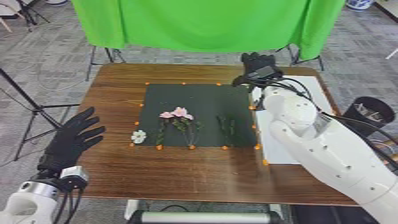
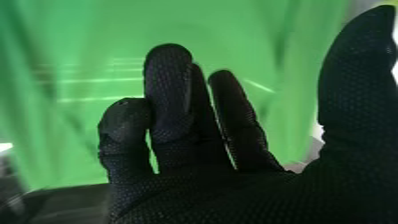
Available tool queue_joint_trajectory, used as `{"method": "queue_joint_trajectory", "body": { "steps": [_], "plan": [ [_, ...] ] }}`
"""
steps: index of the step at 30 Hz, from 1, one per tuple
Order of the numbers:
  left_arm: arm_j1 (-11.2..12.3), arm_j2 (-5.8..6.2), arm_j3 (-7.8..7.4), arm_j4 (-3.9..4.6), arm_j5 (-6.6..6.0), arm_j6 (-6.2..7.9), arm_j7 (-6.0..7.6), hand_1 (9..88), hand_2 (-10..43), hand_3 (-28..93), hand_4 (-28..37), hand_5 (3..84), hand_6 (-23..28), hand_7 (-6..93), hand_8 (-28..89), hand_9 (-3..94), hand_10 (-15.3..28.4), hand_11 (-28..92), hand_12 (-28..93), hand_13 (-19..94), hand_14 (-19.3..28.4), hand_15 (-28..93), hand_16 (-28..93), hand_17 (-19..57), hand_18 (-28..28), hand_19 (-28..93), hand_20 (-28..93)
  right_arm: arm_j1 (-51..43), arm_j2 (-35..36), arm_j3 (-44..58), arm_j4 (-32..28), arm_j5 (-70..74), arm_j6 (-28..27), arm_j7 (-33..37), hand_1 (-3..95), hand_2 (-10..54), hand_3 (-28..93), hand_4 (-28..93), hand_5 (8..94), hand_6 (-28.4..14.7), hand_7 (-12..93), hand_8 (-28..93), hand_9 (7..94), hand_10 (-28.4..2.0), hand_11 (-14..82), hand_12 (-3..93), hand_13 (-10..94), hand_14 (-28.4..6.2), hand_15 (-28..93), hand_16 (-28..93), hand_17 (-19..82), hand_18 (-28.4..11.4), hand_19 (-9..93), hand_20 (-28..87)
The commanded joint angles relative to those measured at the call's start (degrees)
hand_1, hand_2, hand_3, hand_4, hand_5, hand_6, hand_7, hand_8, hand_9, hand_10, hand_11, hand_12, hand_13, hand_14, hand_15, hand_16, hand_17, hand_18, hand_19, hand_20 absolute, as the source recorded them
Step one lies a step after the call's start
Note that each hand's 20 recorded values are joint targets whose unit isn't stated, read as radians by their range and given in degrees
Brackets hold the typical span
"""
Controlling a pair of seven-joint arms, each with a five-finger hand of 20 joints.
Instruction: Arrange flowers
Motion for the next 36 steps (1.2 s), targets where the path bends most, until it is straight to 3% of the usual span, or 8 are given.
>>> {"method": "queue_joint_trajectory", "body": {
  "steps": [1,6,11,18,25,36],
  "plan": [
    [1.6,-0.78,-0.64,-0.54,-0.49,0.80,0.36,25.4,-2.5,70,-23.9,24.0,2.3,21.0,-11,20.3,11.3,23,17,19,15.2,37,0,-8.9,22.6,47,10,-4.0,7.2,2.8,3.0,0.5,-3.0,4.5,20.7,-9.5,87,-26,29.2,-9.2,25,-11,33.4,-17.4,22.8,20.7,46,-11.3,74,19,26,-21.9,88,50],
    [1.5,-0.63,-0.52,-0.57,-0.54,0.89,0.59,25.5,-2.4,70,-23.9,23.9,2.3,21.1,-11,20.3,11.4,23,17,19,15.2,37,0,-8.9,22.6,47,10,-4.6,9.2,3.4,4.6,1.0,-5.0,5.4,22.0,-9.5,88,-26,29.6,-8.3,25,-11,38.3,-17.8,19.7,19.6,48,-11.0,73,18,26,-21.9,88,50],
    [1.8,-0.50,-0.83,-0.64,-0.54,0.91,0.55,25.4,-2.4,70,-23.9,23.9,2.4,21.0,-11,20.3,11.3,23,17,19,15.3,37,0,-8.9,22.6,47,10,-4.1,10.0,2.0,6.4,1.4,-5.5,7.7,23.6,-9.5,88,-27,32.5,-6.9,27,-12,45.1,-16.2,20.0,18.8,51,-10.3,73,18,27,-22.3,88,50],
    [1.5,-0.74,-0.70,-0.51,-0.38,0.57,0.28,25.5,-2.4,70,-23.8,23.9,2.4,20.9,-11,20.4,11.3,23,17,19,15.2,37,0,-8.9,22.6,47,10,-4.0,9.3,1.3,7.3,2.0,-6.5,9.8,22.7,-9.5,86,-28,38.3,-5.7,28,-13,53.3,-14.9,24.3,18.9,57,-9.8,73,20,30,-22.3,90,50],
    [1.3,-0.72,-0.62,-0.45,-0.32,0.50,0.14,25.4,-2.4,70,-23.9,23.9,2.4,20.9,-11,20.3,11.4,23,17,19,15.3,37,0,-8.9,22.6,47,10,-4.0,9.3,0.3,8.5,2.6,-4.8,8.7,22.6,-9.5,85,-27,43.7,-3.7,30,-14,61.1,-12.9,29.7,20.0,61,-8.8,72,22,31,-22.1,91,48],
    [0.8,-0.68,-0.41,-0.19,-0.06,-0.08,-0.37,25.5,-2.4,70,-24.0,23.9,2.3,21.1,-11,20.4,11.4,23,17,19,15.2,38,0,-8.8,22.5,47,10,-3.7,9.2,-1.4,10.7,4.1,-2.4,7.2,25.0,-9.5,85,-28,51.4,-2.7,30,-15,68.9,-10.5,27.2,19.6,65,-7.3,71,23,33,-21.5,92,48]
  ]
}}
